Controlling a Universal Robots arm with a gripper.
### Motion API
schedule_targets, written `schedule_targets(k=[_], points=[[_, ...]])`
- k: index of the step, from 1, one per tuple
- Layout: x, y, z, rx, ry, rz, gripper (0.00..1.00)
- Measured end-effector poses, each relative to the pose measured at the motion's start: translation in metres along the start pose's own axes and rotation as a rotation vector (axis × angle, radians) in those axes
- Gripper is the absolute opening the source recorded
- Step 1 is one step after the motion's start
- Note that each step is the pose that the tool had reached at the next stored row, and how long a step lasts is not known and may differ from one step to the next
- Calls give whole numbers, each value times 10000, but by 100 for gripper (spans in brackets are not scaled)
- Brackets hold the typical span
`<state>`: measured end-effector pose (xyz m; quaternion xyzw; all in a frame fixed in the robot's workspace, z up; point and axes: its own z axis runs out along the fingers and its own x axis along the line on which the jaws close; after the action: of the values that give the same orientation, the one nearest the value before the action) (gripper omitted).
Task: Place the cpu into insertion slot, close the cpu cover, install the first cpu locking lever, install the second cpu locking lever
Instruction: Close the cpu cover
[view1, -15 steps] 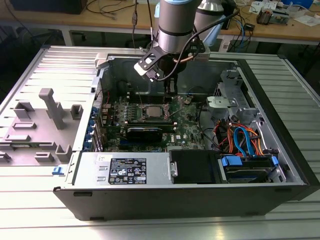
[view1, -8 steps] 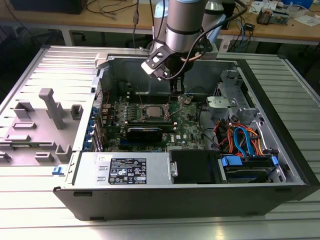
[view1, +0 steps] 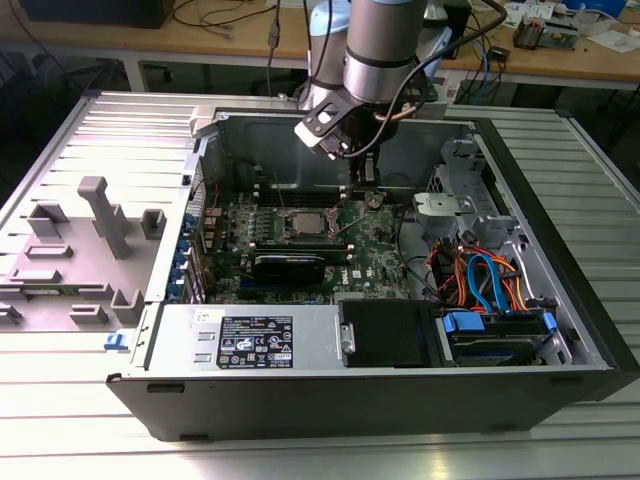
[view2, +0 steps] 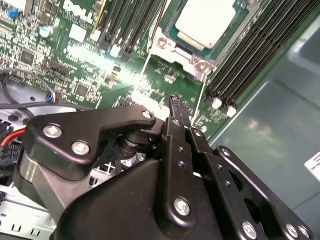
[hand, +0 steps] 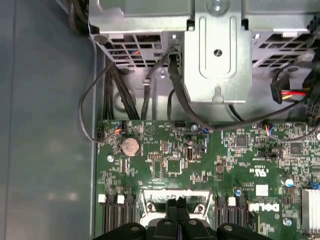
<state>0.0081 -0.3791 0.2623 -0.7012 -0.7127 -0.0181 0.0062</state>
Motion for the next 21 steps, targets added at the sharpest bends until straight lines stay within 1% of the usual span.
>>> schedule_targets(k=[4, 8, 9, 11, 12, 17, 21], points=[[-1, 74, -3, 0, -1, 1, 11], [-3, 172, -3, 0, -1, -1, 11], [-3, 214, -2, 0, -2, 0, 11], [-4, 269, -1, 1, -2, 0, 11], [-3, 320, 1, 1, -3, 0, 11], [-6, 326, 79, 1, -1, 0, 11], [-25, 325, 125, 1, -2, -5, 11]])
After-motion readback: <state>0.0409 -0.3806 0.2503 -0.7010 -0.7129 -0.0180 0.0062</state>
